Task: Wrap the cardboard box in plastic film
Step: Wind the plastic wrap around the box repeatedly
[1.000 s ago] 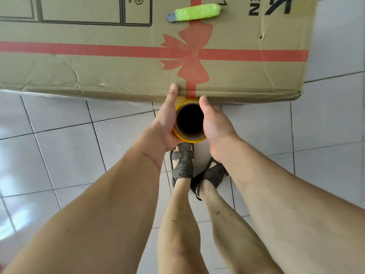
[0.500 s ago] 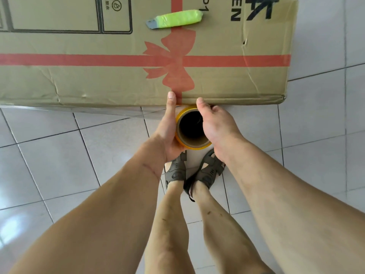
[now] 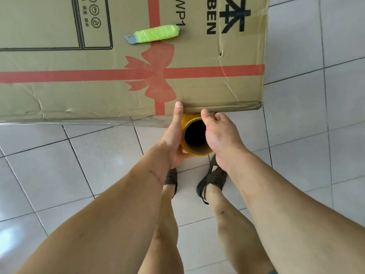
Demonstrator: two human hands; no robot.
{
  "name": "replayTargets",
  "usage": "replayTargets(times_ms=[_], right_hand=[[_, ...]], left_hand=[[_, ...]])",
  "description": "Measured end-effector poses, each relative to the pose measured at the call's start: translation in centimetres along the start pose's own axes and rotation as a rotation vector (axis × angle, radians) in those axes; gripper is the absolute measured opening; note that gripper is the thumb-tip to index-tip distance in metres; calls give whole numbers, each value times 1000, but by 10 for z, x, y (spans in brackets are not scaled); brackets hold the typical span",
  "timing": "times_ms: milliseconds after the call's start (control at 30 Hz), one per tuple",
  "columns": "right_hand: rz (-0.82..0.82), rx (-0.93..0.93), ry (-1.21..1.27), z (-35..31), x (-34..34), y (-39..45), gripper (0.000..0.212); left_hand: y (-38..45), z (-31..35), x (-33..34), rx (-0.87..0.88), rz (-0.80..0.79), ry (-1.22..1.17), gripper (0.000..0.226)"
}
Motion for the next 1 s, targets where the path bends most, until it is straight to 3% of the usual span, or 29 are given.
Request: replayTargets(times_ms=[67,133,233,367,500,567,667,800,867,933,1000], right_hand=[[-18,79,77,15,-8,-1,69],[-123,129,161,25,-1,-2,60],[-152,110,232,23,2,0,52],[-86,4,48,14,-20,9,64],[-73,35,64,23,-45,20,66],[-151,37,102,23,-45,22,63],[-209,-18,65,18,-40,21,60],[-153,-88,-28,16,-59,24,60],[-134,-46,-6,27,-74,30,62],[-187,34,42,41,-75,31,74],[-249,73,102,50,-68,31,84]], left_hand=[[2,6,-6,44,145,45,115],[3,15,-10,91,238,42,107],[3,16,7,74,120,-16,100],[7,-6,28,-2,11,-75,112],[13,-15,36,36,184,-44,128],[14,-9,35,106,256,-75,117],[11,-4,44,129,193,-81,91],[16,-22,65,29,85,-97,110],[15,-23,75,19,125,-39,113],[19,-21,71,56,223,-67,130],[20,-15,65,123,297,-87,118]])
Point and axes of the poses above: each hand's wrist, its own y-axis towards the middle knuckle, its own x-axis out of the palm, z = x × y, the point moved 10 cm from there along y, towards the middle knuckle, and after that the axes turned 4 degrees about -x, right-handed, at the moved point
